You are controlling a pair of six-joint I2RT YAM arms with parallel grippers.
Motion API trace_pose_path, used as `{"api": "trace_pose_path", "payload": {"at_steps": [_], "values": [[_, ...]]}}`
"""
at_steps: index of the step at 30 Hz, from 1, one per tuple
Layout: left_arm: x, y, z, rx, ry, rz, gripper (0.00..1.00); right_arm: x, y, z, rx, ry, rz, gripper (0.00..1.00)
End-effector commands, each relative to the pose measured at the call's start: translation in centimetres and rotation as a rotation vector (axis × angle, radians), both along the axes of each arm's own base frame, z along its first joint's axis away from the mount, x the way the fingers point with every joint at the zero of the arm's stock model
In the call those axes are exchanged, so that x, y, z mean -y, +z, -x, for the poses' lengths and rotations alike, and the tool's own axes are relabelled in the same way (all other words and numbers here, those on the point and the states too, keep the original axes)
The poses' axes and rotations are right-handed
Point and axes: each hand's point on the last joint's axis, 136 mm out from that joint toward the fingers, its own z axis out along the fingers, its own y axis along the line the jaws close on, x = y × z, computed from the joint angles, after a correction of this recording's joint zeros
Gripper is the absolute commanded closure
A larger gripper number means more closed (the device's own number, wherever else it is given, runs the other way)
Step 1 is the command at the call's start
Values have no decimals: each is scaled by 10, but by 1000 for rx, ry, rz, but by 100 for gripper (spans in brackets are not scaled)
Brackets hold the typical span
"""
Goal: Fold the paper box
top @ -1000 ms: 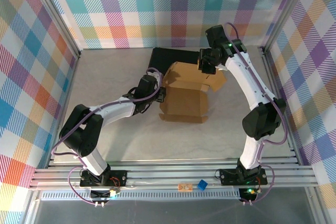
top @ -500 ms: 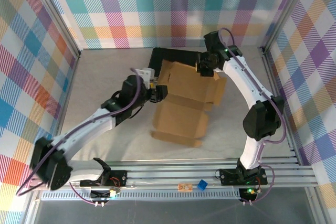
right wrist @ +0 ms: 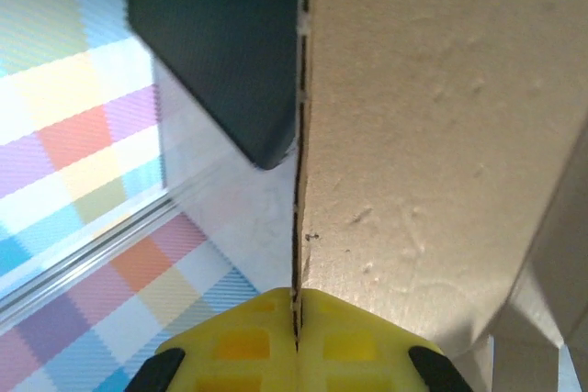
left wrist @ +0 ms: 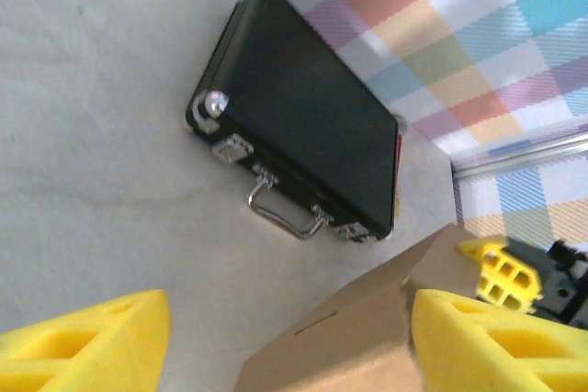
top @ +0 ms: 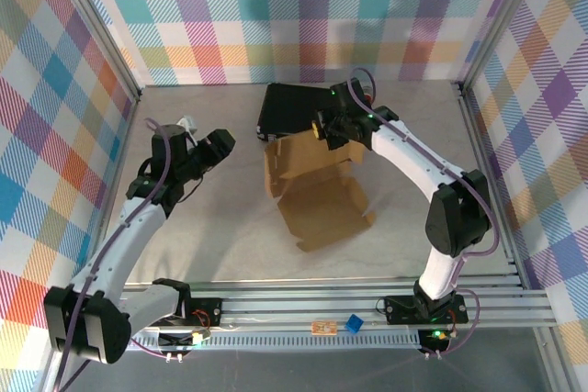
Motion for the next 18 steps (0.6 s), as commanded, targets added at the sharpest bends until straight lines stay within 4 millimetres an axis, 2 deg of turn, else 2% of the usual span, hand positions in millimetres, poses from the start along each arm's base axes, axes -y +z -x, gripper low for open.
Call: {"api": "trace_pose_path", "payload": {"at_steps": [1, 5, 8, 13, 18], "values": [[8, 13, -7, -54, 14, 126, 30, -8, 28, -14, 179, 36, -42, 100], [11, 6, -14, -187, 69, 198, 31, -8, 17, -8, 254, 31, -89, 100], [16, -2, -15, -261, 84, 247, 33, -8, 17, -4, 325, 52, -114, 100], [21, -8, -17, -250, 43, 231, 35, -11, 8, 6, 395, 100, -160, 100], [25, -26, -12, -253, -24, 173, 39, -8, 0, 15, 437, 116, -166, 100]]}}
